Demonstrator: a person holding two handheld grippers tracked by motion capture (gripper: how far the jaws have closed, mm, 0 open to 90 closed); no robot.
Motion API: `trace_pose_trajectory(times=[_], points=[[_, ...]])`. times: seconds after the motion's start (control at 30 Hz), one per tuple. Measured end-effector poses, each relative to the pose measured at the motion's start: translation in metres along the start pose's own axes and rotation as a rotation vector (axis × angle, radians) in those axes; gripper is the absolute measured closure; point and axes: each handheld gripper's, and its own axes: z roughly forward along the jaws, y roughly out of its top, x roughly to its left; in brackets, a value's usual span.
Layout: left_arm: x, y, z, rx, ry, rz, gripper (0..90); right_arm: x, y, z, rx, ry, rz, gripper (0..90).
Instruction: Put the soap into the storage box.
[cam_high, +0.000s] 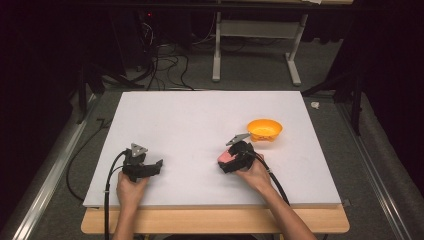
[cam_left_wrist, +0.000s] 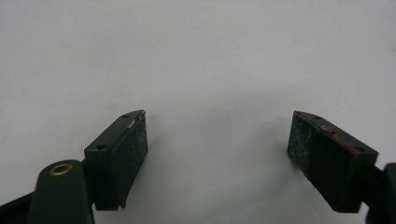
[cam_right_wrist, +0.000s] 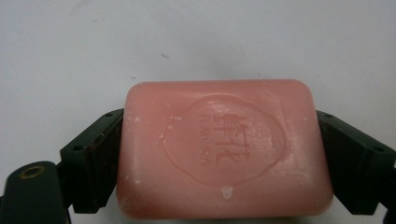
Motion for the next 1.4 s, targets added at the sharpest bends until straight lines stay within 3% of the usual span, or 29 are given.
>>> trace_pose_trajectory(times=[0.37, 0.93, 1.4], points=[[0.000, 0.000, 0.000, 0.001, -0.001, 0.004, 21.0, 0.000, -0.003, 0.000, -0.017, 0.001, -0.023, 13.2], [0.000, 0.000, 0.000, 0.001, -0.001, 0.003, 21.0, 0.003, -0.003, -0.002, -0.023, -0.014, -0.005, 13.7], [0.000, 0.000, 0.000, 0.001, -0.002, 0.002, 21.0, 0.001, -0.003, -0.025, -0.070, 0.009, 0.032, 13.7]])
